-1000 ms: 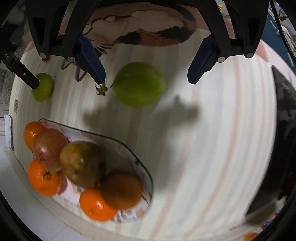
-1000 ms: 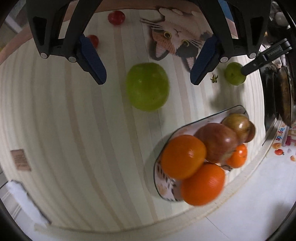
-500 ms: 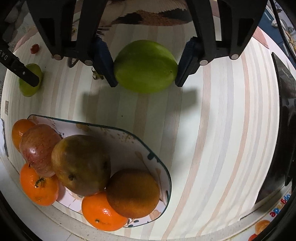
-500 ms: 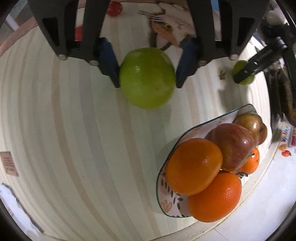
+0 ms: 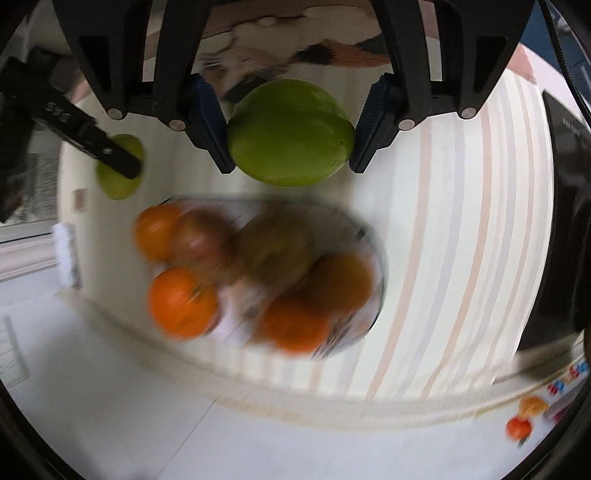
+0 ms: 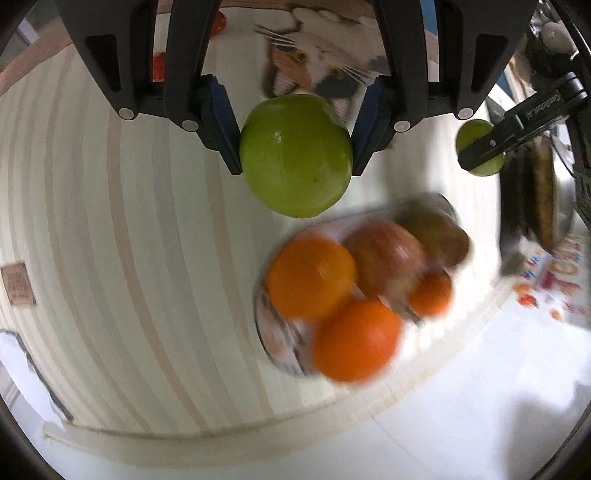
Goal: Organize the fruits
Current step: 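Carry both green apples over the plate, then open both tools to drop the green apples onto the plate, then lift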
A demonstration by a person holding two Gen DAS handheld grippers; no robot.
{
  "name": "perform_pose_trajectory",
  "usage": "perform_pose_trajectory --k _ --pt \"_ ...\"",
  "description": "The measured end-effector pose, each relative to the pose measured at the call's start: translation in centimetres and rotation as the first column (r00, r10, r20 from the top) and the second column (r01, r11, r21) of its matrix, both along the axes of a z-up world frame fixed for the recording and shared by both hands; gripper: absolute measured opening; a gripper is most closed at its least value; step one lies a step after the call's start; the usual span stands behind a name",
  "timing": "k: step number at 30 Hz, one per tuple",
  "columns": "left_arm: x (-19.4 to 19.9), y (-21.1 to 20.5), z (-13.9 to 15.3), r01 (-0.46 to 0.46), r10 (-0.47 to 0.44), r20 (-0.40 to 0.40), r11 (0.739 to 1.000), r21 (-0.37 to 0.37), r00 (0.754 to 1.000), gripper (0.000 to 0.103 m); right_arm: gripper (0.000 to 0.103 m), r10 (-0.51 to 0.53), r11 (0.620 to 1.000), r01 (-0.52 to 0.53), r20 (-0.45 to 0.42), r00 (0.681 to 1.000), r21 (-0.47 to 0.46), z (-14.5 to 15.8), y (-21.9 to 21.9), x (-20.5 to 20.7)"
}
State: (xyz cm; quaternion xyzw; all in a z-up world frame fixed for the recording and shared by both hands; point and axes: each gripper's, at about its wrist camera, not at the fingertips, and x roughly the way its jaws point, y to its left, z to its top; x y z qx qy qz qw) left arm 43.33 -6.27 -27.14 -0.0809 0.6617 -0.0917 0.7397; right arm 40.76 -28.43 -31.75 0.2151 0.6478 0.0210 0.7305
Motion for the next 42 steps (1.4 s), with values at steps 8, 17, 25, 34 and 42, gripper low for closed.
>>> perform_pose_trajectory --k 8,17,25,34,42 --pt "11.7 -2.9 0.8 0.062 -0.062 0.021 0.998 -0.005 0.998 0.062 0.059 0.001 1.000 0.001 0.066 0.998 -0.023 1.5 -2.8 8.1" --pt "15.6 -5.0 -4.5 0.099 -0.097 -0.108 0.995 0.011 0.989 0.062 0.059 0.048 0.998 -0.046 0.042 0.998 -0.036 -1.5 -2.8 11.6" --pt "15.2 -6.7 -5.4 0.142 -0.135 -0.107 0.988 0.058 0.985 0.062 0.060 0.075 0.997 -0.074 0.050 0.996 -0.008 -2.1 -3.3 11.7" --pt "15.3 -7.2 -5.8 0.128 -0.114 -0.137 0.988 0.091 0.984 0.064 0.061 0.078 0.995 -0.080 0.042 0.996 0.053 -2.9 -4.0 12.3" --pt "15.1 -7.2 -5.2 0.120 -0.109 -0.128 0.990 0.079 0.986 0.068 0.066 0.055 0.995 -0.057 0.027 0.998 0.080 -3.3 -4.6 12.2"
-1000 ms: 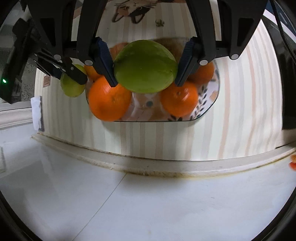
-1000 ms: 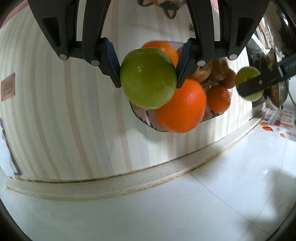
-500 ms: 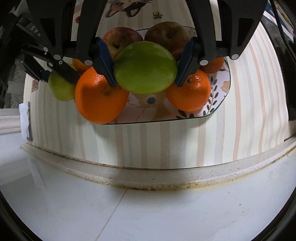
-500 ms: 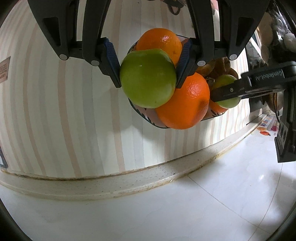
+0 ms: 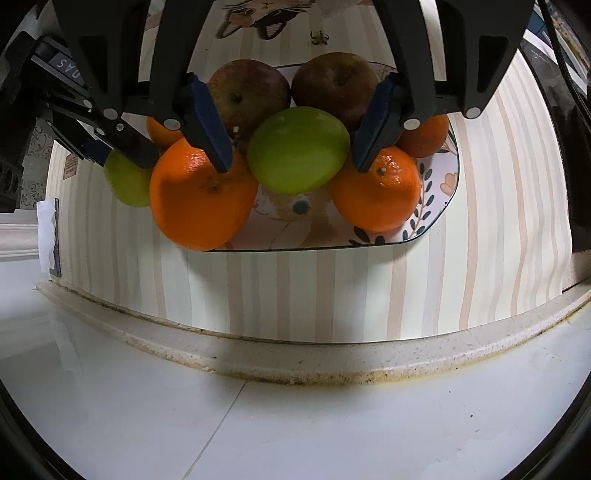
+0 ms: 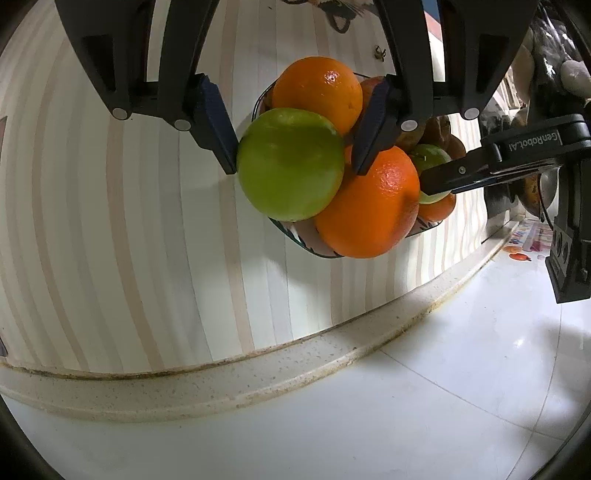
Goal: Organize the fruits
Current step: 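Open both tools to drop the green apples onto the plate, then lift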
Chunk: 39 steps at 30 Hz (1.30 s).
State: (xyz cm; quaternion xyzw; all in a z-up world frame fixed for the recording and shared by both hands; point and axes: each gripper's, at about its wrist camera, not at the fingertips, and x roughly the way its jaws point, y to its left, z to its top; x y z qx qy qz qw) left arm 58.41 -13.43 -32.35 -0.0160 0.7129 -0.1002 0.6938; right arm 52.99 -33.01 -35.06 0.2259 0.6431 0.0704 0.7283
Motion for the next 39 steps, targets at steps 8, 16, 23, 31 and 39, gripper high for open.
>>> perform_pose_trajectory --k 8,16,23,31,39 --pt "-0.8 0.6 2.2 -0.007 0.007 0.056 1.000 -0.002 0.998 0.075 0.084 -0.001 1.000 0.002 0.007 1.000 -0.025 0.8 -0.2 0.1" --pt "-3.3 2.4 4.7 -0.039 0.039 0.134 0.999 0.003 0.990 0.075 0.096 -0.045 0.993 0.047 0.023 0.999 -0.108 3.3 -0.6 -1.1" --pt "-8.4 5.2 7.8 -0.064 0.049 0.241 0.996 0.057 0.969 0.075 0.096 0.011 0.966 0.017 0.107 0.994 -0.257 8.4 2.2 -4.8" --pt "-15.1 7.2 11.4 -0.075 0.041 0.322 0.993 0.094 0.946 0.075 0.096 0.050 0.945 0.014 0.188 0.981 -0.326 13.8 5.2 -9.9" --pt "-19.9 8.0 15.3 -0.060 0.037 0.351 0.997 0.055 0.936 0.075 0.096 0.082 0.936 0.006 0.237 0.968 -0.351 18.4 7.6 -14.9"
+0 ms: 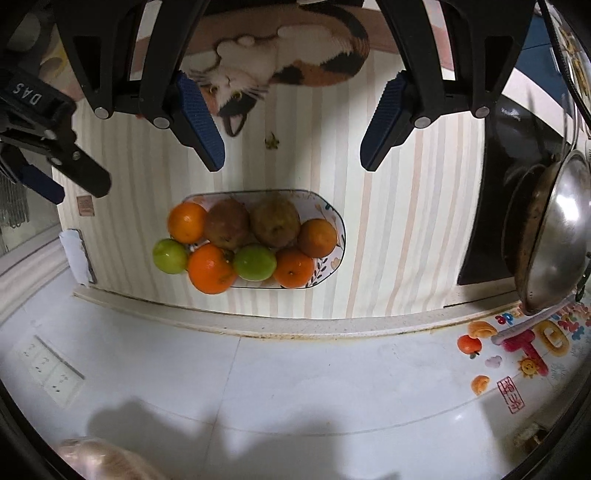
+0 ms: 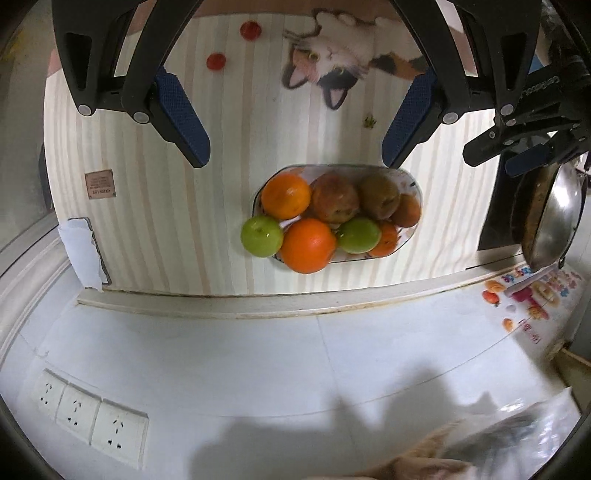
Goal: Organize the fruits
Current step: 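Open both tools to drop the green apples onto the plate, then lift, then grasp a cherry tomato with the left tool while the right tool grasps another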
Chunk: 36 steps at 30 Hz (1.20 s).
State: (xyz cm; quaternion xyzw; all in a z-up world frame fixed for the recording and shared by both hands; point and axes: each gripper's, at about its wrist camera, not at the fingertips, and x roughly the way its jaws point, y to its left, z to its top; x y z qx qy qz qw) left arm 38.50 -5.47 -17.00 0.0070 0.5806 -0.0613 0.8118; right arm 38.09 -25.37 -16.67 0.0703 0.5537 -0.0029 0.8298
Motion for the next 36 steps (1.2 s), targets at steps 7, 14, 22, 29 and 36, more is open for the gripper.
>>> perform_pose_trajectory --k 7,14,22,29,36 --pt "-2.7 0.8 2.9 0.007 -0.007 0.040 1.000 -0.002 0.999 0.075 0.096 -0.007 1.000 0.007 0.025 1.000 0.018 3.1 0.8 -3.9" --pt "-4.8 1.6 4.6 0.016 -0.015 0.075 1.000 -0.015 0.997 0.075 0.096 -0.019 1.000 0.019 0.089 0.996 -0.001 6.6 1.7 -6.3" --pt "-5.4 1.5 3.3 0.050 -0.048 0.052 0.998 -0.035 0.997 0.091 0.098 -0.113 0.991 0.107 0.078 0.990 0.079 6.9 0.9 -8.7" --pt "-5.8 -2.5 -0.5 0.109 -0.109 0.027 0.994 0.000 0.994 0.091 0.098 -0.267 0.956 0.270 -0.045 0.963 0.112 1.8 -6.1 -10.6" --pt "-6.3 -10.2 -8.5 0.168 -0.159 -0.066 0.971 0.169 0.985 0.091 0.096 -0.272 0.952 0.295 -0.223 0.936 0.077 -8.6 -11.7 -10.9"
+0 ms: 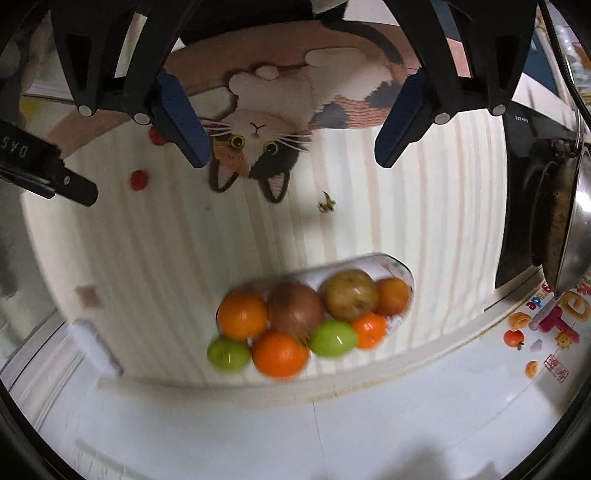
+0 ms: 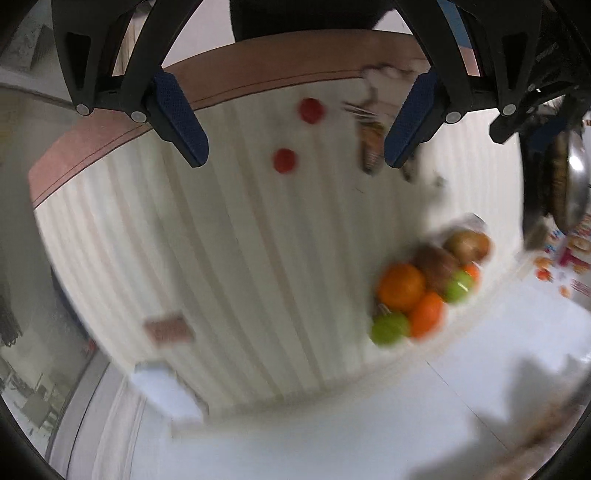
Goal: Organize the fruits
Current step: 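Grasp a cherry tomato with the left tool while the right tool grasps another, then carry both cherry tomatoes over the plate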
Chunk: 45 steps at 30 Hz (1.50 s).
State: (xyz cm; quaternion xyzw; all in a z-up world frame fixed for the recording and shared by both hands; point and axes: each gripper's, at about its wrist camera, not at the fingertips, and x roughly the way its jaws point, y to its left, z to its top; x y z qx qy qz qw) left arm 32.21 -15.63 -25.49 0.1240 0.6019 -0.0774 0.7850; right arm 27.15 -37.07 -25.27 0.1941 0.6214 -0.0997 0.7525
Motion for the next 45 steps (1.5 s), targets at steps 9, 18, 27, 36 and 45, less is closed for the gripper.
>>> perform_pose_trajectory --k 9,18,27,36,45 --pt "-0.2 -2.4 -7.1 -0.038 0.056 -0.133 0.990 0.136 0.990 0.091 0.054 0.140 0.989 -0.133 -0.125 0.982 0.067 -10.0 -0.5 1.6" --pt "-0.4 -3.1 -7.7 -0.052 0.065 -0.189 0.996 0.075 0.980 0.091 0.028 0.263 0.965 -0.261 -0.120 0.957 0.029 -10.9 1.7 2.1" --pt "-3.1 -7.4 -7.9 0.030 -0.079 -0.320 0.987 -0.156 0.944 0.089 0.028 0.157 0.987 -0.154 -0.070 0.985 0.050 -7.6 -3.3 -0.4" --pt "-4.1 -11.8 -9.9 0.105 -0.163 -0.347 0.978 -0.180 0.924 0.060 0.028 0.052 0.998 -0.048 -0.087 0.995 0.044 -7.7 -7.7 -2.9" --pt "-4.8 -14.3 -10.9 0.139 -0.183 -0.347 0.979 -0.149 0.920 0.027 0.028 0.026 0.999 -0.022 -0.087 0.996 0.049 -8.0 -8.1 -3.7"
